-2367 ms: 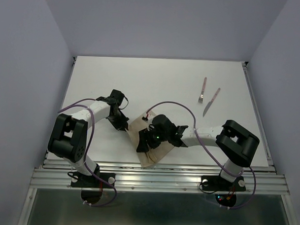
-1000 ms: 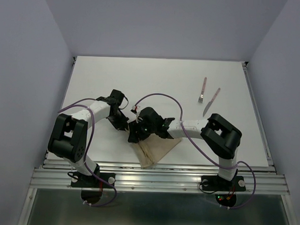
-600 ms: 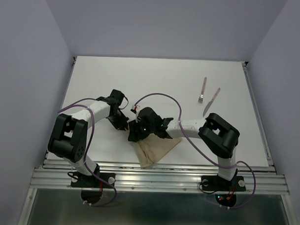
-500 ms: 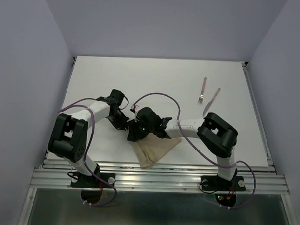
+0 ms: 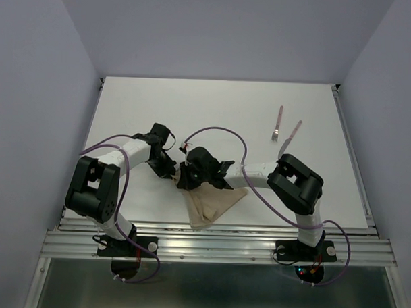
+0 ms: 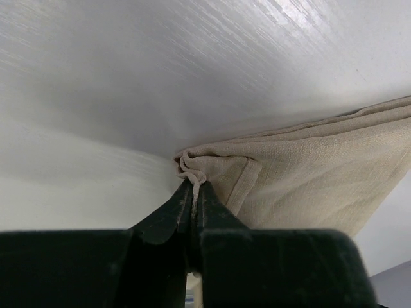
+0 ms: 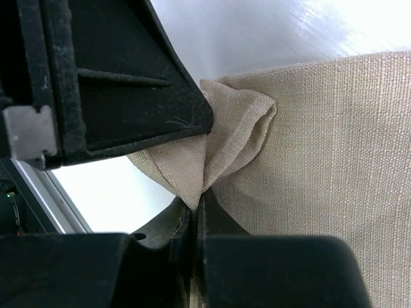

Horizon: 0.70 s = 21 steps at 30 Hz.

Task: Fold the napkin into a case and place the utensils inside
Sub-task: Fold the lower triangle-folded napkin at the center of the board.

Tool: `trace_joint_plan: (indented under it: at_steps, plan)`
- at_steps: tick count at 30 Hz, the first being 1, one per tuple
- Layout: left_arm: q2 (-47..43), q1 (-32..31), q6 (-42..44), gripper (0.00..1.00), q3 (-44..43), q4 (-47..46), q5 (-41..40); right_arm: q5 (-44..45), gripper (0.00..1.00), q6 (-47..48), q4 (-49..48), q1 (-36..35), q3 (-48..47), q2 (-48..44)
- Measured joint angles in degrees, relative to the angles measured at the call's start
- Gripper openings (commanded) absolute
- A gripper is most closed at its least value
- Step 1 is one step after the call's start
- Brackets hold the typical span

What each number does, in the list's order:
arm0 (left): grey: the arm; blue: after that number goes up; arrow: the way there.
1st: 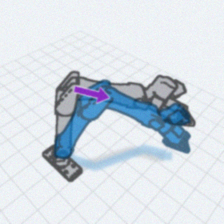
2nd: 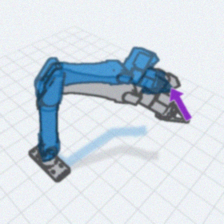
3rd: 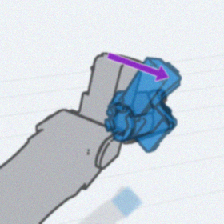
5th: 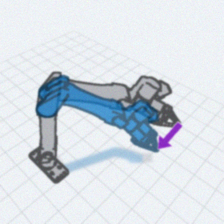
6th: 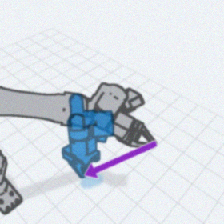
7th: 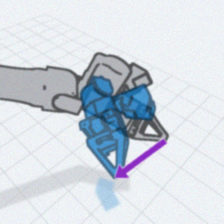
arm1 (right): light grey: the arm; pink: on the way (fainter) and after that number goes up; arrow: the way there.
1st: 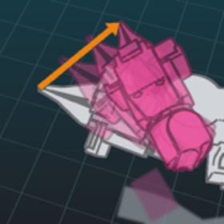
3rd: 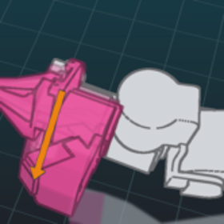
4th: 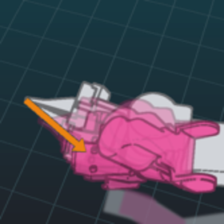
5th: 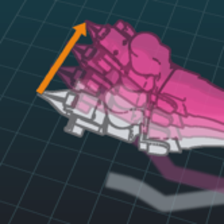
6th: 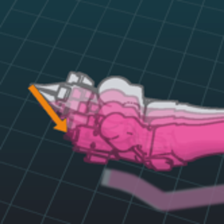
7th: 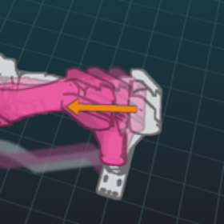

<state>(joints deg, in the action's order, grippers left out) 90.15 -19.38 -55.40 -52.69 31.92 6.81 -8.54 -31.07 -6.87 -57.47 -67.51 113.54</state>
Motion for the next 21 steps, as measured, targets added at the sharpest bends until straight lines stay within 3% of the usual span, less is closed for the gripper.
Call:
trace_joint_plan:
  at_steps: [1,2,8,21]
  plan:
    - [-0.20,0.00,-0.04,0.31,0.33,-0.42,0.04,0.00,0.01,-0.31,-0.02,0.00,0.00,0.11]
    - [-0.52,0.00,0.20,0.47,0.72,-0.72,0.11,-0.17,0.01,-0.72,-0.09,0.02,0.00,0.17]
    - [-3.76,0.00,-0.22,0.82,2.49,-1.40,0.76,-2.80,0.01,-2.86,-2.58,0.94,0.17,0.17]
    - [-7.76,0.52,0.26,0.86,2.49,-1.68,0.70,-14.40,0.01,-10.91,-13.16,6.08,5.92,0.44]
